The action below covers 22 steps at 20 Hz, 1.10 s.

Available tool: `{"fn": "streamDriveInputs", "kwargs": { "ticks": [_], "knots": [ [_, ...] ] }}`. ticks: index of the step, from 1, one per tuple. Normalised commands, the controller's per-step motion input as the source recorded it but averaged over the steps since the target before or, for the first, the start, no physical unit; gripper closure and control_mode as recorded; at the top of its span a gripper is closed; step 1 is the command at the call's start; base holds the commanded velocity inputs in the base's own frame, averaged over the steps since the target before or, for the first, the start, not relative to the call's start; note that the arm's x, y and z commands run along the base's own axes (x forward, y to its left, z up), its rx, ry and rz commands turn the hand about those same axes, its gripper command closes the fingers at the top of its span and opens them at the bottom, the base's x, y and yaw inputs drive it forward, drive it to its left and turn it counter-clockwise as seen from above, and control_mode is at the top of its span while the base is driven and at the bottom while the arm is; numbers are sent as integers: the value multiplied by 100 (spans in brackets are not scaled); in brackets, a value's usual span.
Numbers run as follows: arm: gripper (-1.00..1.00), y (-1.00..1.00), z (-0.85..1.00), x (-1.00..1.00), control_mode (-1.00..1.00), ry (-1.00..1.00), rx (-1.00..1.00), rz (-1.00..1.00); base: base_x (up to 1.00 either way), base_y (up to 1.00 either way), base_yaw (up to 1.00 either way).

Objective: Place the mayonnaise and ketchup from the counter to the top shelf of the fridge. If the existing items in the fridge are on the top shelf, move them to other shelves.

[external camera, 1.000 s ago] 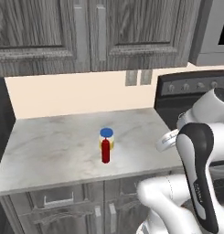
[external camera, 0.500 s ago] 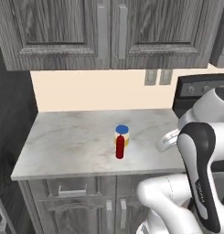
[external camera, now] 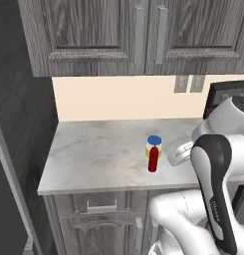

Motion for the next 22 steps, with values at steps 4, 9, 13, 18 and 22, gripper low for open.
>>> {"fn": "streamDriveInputs", "kwargs": {
  "ticks": [4,9,13,18,22],
  "knots": [
    [-100,-14,-17,30,-100,4,0,0,0,0,0],
    [-100,-13,-49,53,-100,15,-1,-17,0,0,0],
    [-100,0,-49,45,-100,11,0,-27,0,0,0],
    [-100,0,-52,44,-100,1,0,-18,0,0,0],
    [-100,1,-59,53,-100,0,-2,-14,0,0,0]
  ]
}}
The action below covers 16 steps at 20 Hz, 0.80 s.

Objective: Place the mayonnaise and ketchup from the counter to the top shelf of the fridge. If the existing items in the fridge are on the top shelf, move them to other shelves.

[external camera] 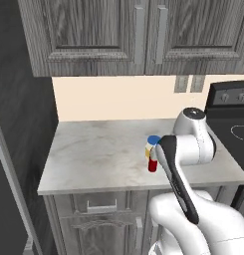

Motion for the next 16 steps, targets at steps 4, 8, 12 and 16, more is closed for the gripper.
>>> {"fn": "streamDriveInputs", "kwargs": {
  "ticks": [4,8,12,16],
  "knots": [
    [-100,7,-44,54,-100,0,-1,-10,0,0,0],
    [-100,0,-30,68,-100,0,0,-8,0,0,0],
    [-100,-4,-22,47,-100,0,0,-1,0,0,0],
    [-100,-5,-18,29,-100,0,0,0,0,0,0]
  ]
}}
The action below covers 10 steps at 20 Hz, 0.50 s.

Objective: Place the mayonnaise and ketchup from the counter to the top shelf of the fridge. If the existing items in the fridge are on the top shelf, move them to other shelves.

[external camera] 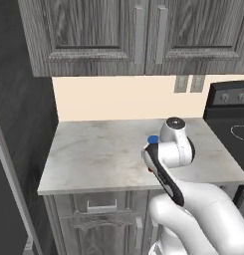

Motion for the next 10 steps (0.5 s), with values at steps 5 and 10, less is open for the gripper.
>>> {"fn": "streamDriveInputs", "kwargs": {
  "ticks": [5,10],
  "knots": [
    [-100,-3,-5,25,-100,0,0,0,0,0,0],
    [-100,0,-13,22,-100,0,0,0,0,0,0]
  ]
}}
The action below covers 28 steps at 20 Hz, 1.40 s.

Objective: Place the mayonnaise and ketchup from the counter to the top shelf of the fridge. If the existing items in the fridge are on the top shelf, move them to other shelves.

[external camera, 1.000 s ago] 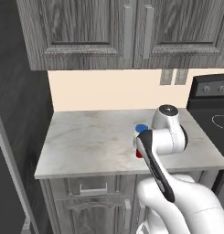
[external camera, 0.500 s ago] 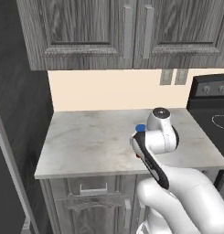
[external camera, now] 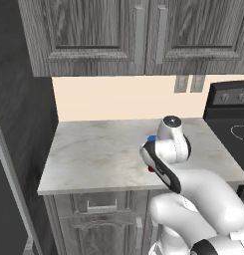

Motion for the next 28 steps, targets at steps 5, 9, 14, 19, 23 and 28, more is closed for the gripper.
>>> {"fn": "streamDriveInputs", "kwargs": {
  "ticks": [5,9,14,19,23,28],
  "knots": [
    [-100,0,-30,25,-100,0,0,0,0,0,0],
    [-100,0,-33,30,-100,0,0,0,0,0,0],
    [-100,0,-19,31,-100,0,0,0,0,0,0],
    [-100,0,-6,21,-100,0,0,0,0,0,0],
    [-100,0,-3,20,-100,0,0,0,0,0,0],
    [100,0,-12,25,-100,0,0,0,0,0,0]
  ]
}}
